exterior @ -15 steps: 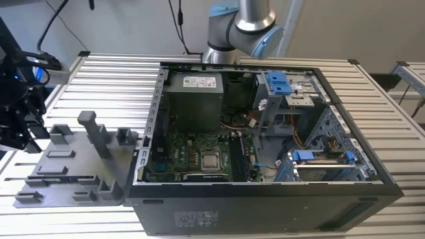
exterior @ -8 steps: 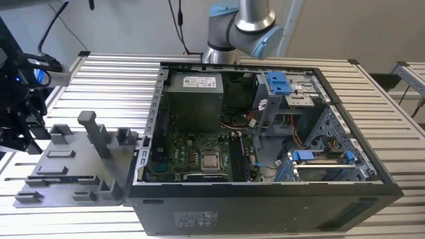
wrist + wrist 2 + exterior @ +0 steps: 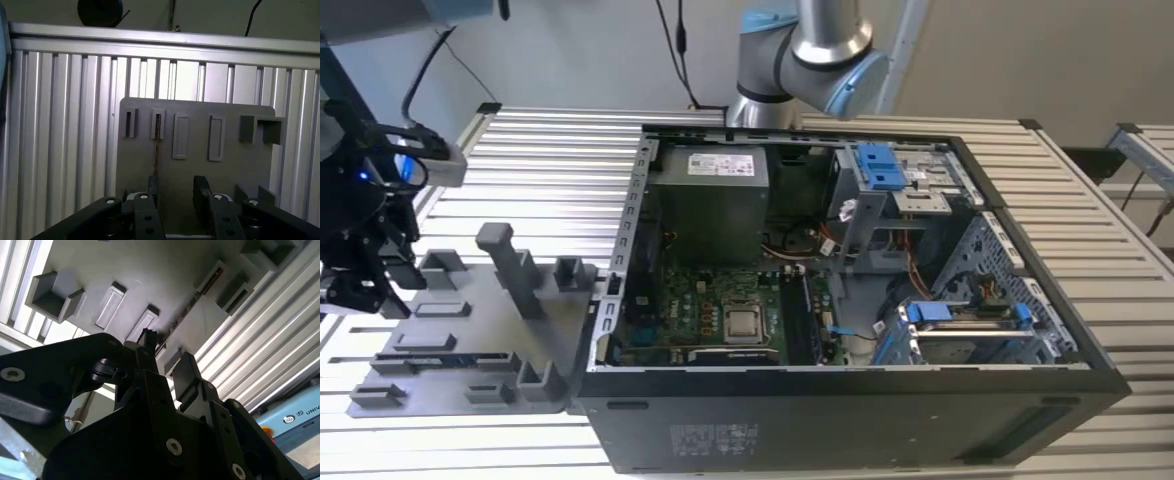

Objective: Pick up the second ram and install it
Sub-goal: 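Pick up the second ram and move it above second insertion slot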

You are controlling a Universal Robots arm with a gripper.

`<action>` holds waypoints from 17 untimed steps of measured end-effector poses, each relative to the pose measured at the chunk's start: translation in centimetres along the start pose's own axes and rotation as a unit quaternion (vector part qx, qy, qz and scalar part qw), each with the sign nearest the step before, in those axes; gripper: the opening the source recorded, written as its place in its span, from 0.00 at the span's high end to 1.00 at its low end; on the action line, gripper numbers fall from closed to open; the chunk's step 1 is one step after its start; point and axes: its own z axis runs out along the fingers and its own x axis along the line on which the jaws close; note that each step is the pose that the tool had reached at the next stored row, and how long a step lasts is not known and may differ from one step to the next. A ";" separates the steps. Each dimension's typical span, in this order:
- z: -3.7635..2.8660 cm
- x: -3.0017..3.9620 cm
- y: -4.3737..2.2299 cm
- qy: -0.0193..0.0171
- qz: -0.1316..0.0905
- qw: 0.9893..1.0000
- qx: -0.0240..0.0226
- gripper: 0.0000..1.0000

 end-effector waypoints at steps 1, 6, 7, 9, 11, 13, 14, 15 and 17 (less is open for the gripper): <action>0.17 0.01 0.09 0.000 0.000 1.000 0.000 0.58; 1.10 0.01 0.38 0.000 -0.001 1.000 0.002 0.58; 1.27 0.01 0.38 0.000 -0.002 1.000 0.003 0.58; 1.62 0.00 0.38 0.000 -0.003 1.000 0.004 0.58; 1.98 0.01 0.37 0.000 -0.003 1.000 0.004 0.58; 2.35 0.02 0.36 0.000 -0.003 1.000 0.004 0.58; 2.52 0.05 0.35 0.000 -0.003 1.000 0.004 0.58; 2.67 0.08 0.34 0.000 -0.003 1.000 0.004 0.58; 3.01 0.10 0.33 0.000 -0.004 1.000 0.004 0.58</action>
